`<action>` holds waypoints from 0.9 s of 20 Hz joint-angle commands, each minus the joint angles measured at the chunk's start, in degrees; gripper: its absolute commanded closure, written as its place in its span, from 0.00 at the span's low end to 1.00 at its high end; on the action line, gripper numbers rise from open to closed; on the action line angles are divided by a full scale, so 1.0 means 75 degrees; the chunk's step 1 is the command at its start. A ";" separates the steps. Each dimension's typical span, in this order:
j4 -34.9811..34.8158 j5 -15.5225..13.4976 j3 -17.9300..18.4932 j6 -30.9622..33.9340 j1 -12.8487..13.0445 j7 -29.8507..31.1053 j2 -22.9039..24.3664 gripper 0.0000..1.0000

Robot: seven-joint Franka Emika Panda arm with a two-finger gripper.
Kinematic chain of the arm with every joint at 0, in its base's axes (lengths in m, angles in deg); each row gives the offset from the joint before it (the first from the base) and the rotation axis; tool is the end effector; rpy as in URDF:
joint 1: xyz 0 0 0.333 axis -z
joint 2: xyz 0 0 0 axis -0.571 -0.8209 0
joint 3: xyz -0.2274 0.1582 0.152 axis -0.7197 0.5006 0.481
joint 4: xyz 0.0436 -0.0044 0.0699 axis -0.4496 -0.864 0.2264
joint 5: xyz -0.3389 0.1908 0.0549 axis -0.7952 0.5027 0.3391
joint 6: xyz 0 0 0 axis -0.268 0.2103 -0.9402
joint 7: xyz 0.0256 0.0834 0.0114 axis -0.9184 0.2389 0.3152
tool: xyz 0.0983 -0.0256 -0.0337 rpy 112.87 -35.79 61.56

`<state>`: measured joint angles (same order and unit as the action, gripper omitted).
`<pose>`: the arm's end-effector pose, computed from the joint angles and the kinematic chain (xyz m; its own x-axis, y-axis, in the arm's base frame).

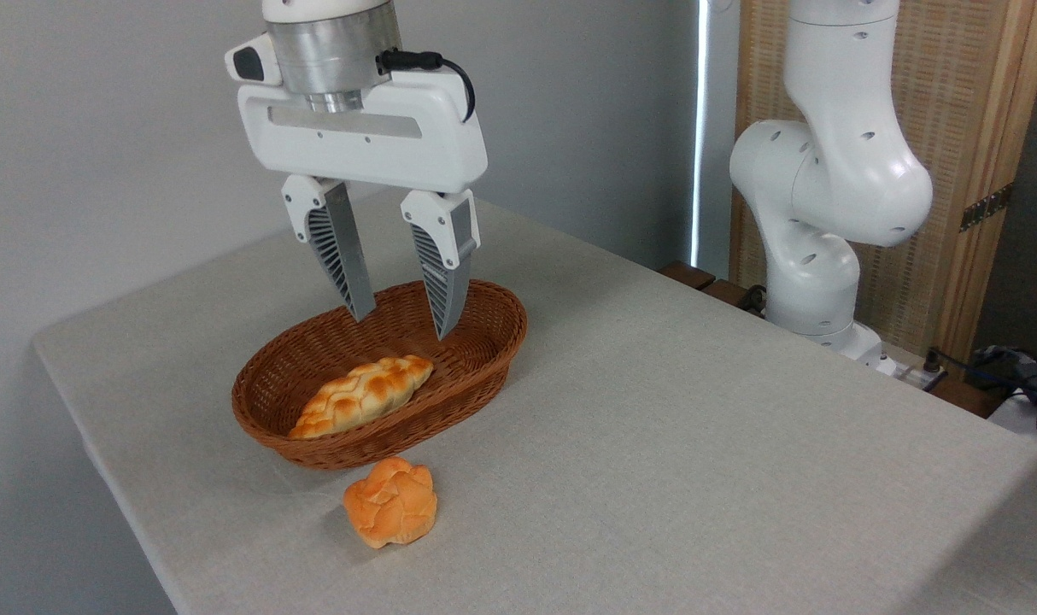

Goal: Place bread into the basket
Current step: 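Move the open gripper past the basket and lower it over the orange roll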

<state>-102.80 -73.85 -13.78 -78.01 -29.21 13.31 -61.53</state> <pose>0.5608 -0.0430 0.5995 0.9312 -0.3641 0.0145 -0.3640 -0.9313 -0.0090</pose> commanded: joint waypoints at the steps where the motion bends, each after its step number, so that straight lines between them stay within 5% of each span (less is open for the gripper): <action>1: -0.0201 -0.0114 0.0111 -0.0459 -0.0010 0.1023 -0.0009 0.00; 6: -0.0845 -0.0056 0.0473 -0.1596 -0.0022 0.2394 -0.0033 0.00; 18: -0.1597 -0.0067 0.0533 -0.2722 -0.0010 0.3615 -0.0220 0.00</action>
<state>-113.64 -73.85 -10.21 -96.42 -29.86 38.97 -63.05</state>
